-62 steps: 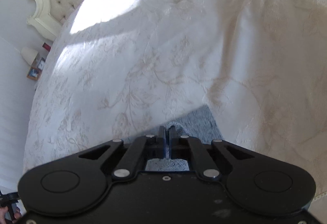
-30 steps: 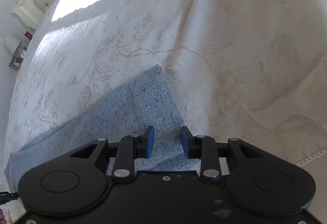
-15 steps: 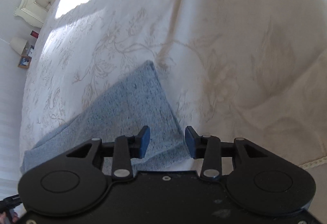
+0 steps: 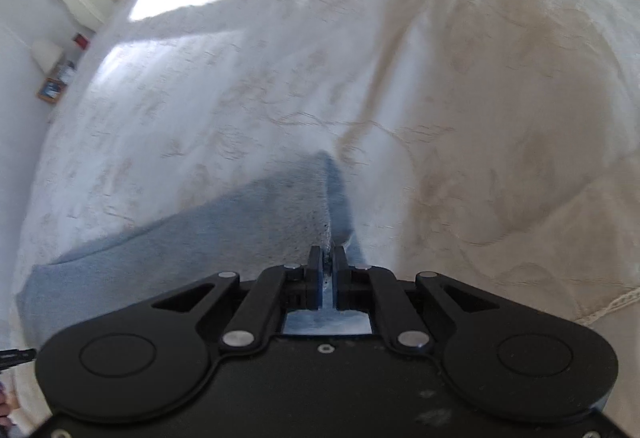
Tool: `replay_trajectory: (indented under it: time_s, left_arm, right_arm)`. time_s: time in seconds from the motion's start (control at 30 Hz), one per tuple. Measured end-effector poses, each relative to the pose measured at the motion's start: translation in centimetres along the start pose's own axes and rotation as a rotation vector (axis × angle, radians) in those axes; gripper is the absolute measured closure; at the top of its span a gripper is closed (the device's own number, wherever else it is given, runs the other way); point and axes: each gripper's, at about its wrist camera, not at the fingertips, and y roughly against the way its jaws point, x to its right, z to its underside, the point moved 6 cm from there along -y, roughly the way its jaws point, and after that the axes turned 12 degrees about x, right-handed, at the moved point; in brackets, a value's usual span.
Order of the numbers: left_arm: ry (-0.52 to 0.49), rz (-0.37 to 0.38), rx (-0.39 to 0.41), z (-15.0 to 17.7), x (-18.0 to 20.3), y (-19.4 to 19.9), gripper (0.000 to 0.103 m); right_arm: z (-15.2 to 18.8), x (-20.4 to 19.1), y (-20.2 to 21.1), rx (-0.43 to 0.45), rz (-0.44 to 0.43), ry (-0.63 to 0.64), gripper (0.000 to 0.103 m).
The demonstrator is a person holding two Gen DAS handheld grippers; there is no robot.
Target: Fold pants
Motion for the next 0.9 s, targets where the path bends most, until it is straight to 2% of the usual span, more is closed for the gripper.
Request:
replay_trajectory:
  time_s: [0.07,0.1,0.17,0.23,0.33,0.5,0.67,0.8,0.87,0.9]
  left_arm:
    - [-0.011,0.002,0.010,-0.6,-0.7,-0.2,0.072]
    - [-0.016,0.005,0.016,-0.9,-1.2,-0.2,0.072]
    - [-0.026,0.011,0.026,-1.5,-2.2,-0.6,0.072]
    - [-0.038,0.014,0.043,-2.2,-3.6,-1.1,0.072]
    - [-0.071,0.018,0.066,-3.4,-5.7,-2.4,0.072]
    - [-0.116,0.048,0.073,-5.5,-10.0,-5.9,0.072]
    - [-0.067,0.067,0.048,-6.2,-15.9,-9.5,0.072]
    - [0.002,0.078,0.020,-5.6,-20.2,-12.3,0.060]
    - [-0.016,0.093,0.003,-5.2,-21.0,-13.9,0.054]
    - [-0.030,0.105,0.001,-5.0,-21.2,-14.6,0.048]
  right_arm:
    - [0.3,0.7,-0.1,0.021,0.093,0.016,0.091]
    - [0.5,0.5,0.2,0.043,0.104,0.011,0.090]
    - [0.7,-1.2,1.5,0.093,0.071,0.004,0.077]
    - [1.0,-4.2,2.4,0.133,0.034,0.039,0.076]
    - [2.1,-10.2,3.2,0.158,-0.044,0.118,0.074]
    - [5.0,-22.7,3.6,0.130,-0.231,0.222,0.072]
    - [8.7,-34.7,1.8,0.065,-0.339,0.334,0.071]
    - [11.3,-43.0,0.7,0.021,-0.416,0.312,0.071]
    - [12.5,-45.8,0.3,0.007,-0.435,0.309,0.071]
    - [13.1,-47.4,0.1,0.003,-0.438,0.313,0.071]
